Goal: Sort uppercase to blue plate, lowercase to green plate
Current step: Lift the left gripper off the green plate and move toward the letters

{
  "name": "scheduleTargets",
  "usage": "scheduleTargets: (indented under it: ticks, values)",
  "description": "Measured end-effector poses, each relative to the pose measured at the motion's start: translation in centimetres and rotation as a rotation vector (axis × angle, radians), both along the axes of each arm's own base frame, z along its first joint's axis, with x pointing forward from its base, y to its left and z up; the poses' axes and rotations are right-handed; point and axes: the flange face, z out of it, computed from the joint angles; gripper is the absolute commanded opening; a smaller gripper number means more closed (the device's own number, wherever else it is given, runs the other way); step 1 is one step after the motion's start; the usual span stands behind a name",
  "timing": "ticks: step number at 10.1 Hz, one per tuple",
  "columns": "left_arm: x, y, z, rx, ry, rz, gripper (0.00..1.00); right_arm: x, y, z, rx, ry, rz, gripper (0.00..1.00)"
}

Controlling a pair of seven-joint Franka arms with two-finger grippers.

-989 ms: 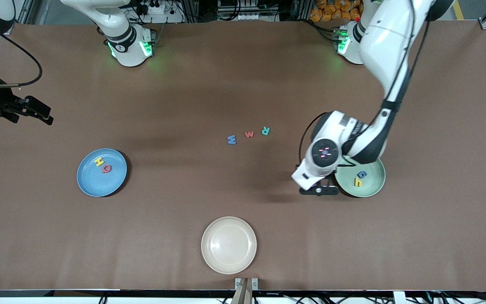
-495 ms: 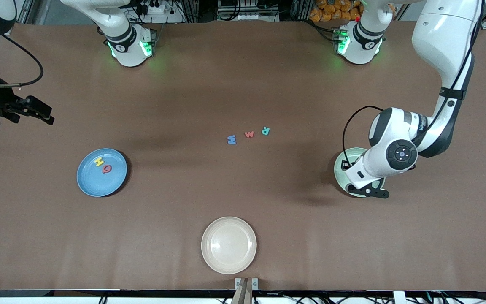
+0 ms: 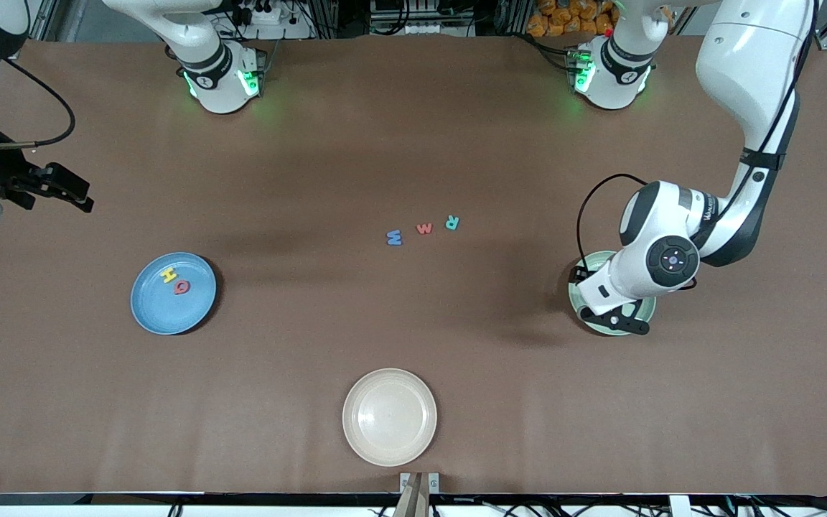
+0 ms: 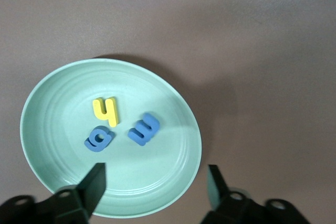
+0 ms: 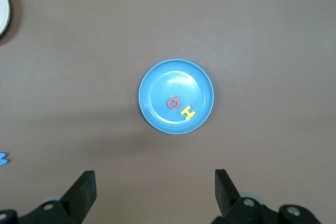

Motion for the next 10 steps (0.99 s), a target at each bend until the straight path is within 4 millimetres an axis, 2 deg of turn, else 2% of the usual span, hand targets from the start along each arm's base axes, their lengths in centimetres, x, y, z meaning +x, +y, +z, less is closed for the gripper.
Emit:
scheduleTargets:
  ticks: [7,10]
  values:
    - [-0.7,-1.1,-0.6,0.006,0.012,0.0,1.0,0.0,0.4,0.0,0.0,0.0,0.007,1.0]
    - [-1.2,-3.1,-0.7,0.013,0.004,0.027,1.0,0.1,1.3,0.3,0.0,-0.007,0.024,1.0]
